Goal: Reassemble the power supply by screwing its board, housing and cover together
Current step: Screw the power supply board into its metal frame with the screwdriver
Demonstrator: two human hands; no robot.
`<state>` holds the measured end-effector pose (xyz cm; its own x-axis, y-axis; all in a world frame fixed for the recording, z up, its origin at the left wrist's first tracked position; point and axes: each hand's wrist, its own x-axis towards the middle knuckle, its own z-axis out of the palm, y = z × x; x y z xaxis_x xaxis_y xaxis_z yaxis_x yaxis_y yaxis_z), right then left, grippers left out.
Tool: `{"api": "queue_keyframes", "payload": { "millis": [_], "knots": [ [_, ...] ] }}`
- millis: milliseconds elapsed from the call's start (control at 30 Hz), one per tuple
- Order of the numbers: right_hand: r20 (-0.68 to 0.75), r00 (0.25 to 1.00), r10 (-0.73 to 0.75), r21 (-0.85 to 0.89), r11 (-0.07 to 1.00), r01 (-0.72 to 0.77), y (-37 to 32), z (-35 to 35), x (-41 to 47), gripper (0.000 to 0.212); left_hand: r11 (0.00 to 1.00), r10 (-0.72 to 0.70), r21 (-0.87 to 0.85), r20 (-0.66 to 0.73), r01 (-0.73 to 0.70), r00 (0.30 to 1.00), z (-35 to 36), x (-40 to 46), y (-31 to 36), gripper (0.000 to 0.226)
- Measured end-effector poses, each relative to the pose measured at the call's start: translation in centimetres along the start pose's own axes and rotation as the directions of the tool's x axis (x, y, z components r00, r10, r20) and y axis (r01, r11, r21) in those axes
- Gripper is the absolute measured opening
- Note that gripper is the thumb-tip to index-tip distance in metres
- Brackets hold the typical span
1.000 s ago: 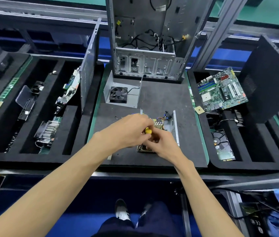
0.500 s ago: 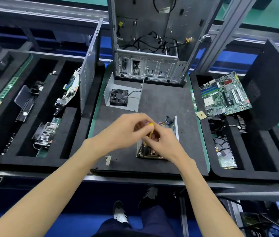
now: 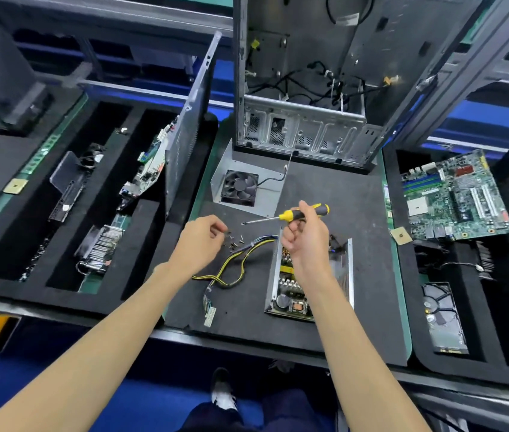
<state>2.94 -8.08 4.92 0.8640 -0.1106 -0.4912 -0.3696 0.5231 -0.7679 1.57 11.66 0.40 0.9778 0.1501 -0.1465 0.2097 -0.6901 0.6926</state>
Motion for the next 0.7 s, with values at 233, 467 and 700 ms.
{"api": "queue_keyframes", "payload": {
  "millis": [233, 467, 700],
  "knots": [
    [0.005, 1.000, 0.024, -0.029, 0.999, -0.023, 0.2, 0.3, 1.2, 0.024, 0.986, 0.091, 0.140, 0.032, -0.095, 0.995, 1.6, 2.0, -0.2, 0.014],
    [-0.016, 0.999, 0.028, -0.008, 1.000, -0.028, -0.2, -0.4, 1.9, 0.021, 0.942, 0.128, 0.304, 0.066, -0.142, 0.990, 2.2, 3.0, 0.1, 0.016],
    [-0.033, 0.999, 0.006, 0.019, 1.000, -0.006, -0.5, -1.0, 1.8, 0.022, 0.906, 0.133, 0.384, 0.139, -0.177, 0.981, 1.9, 3.5, 0.0, 0.007]
  ]
}}
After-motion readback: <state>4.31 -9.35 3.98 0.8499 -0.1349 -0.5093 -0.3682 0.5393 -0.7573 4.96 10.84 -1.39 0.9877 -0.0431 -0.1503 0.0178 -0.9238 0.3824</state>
